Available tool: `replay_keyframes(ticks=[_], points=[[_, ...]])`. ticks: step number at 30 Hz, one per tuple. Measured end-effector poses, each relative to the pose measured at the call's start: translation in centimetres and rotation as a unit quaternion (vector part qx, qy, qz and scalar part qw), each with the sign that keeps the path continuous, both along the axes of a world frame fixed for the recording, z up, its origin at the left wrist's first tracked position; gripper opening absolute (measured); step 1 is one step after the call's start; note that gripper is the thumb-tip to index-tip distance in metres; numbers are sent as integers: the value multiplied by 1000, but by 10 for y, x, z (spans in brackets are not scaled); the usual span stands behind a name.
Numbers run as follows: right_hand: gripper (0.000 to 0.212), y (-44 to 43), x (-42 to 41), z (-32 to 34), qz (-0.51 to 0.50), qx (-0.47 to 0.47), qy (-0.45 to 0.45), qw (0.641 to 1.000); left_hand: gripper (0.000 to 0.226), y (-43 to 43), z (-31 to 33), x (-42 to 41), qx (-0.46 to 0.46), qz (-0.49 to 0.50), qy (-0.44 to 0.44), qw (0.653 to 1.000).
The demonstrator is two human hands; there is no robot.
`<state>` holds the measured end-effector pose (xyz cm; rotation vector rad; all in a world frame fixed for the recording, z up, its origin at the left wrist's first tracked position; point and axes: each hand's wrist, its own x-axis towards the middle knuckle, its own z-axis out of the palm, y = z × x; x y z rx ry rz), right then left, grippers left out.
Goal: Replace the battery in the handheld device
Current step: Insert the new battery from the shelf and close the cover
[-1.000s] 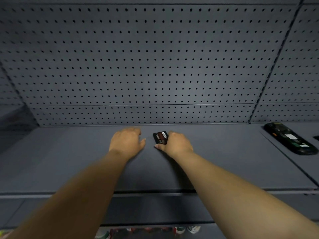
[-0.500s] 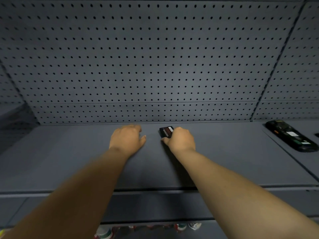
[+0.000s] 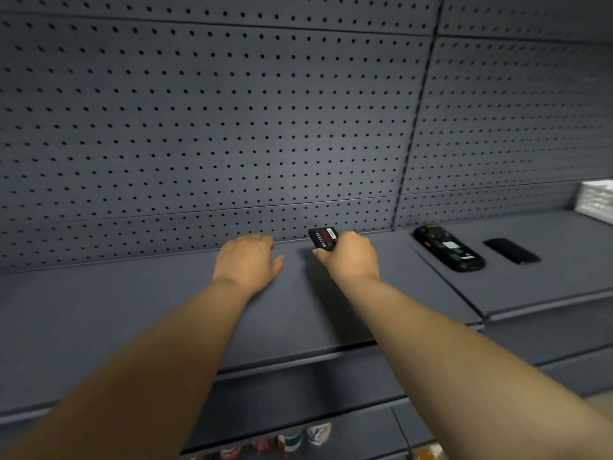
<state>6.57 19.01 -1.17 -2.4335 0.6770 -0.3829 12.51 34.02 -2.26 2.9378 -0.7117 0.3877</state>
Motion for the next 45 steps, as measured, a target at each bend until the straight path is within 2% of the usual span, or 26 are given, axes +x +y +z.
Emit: replay_keyframes(ticks=[12, 21, 31, 45], points=[[43, -141, -46, 8, 2, -40, -10, 999, 42, -139, 5, -48, -10, 4, 5, 1000], [41, -220, -72, 6, 48, -24, -27, 998, 42, -211, 7, -90, -22, 48, -5, 999], [43, -251, -83, 0, 68, -26, -39, 997, 43, -242, 1, -108, -11, 61, -9, 998], [43, -268, -76, -2, 24, -25, -41, 999, 41, -257, 4, -86, -11, 13, -9, 1000]])
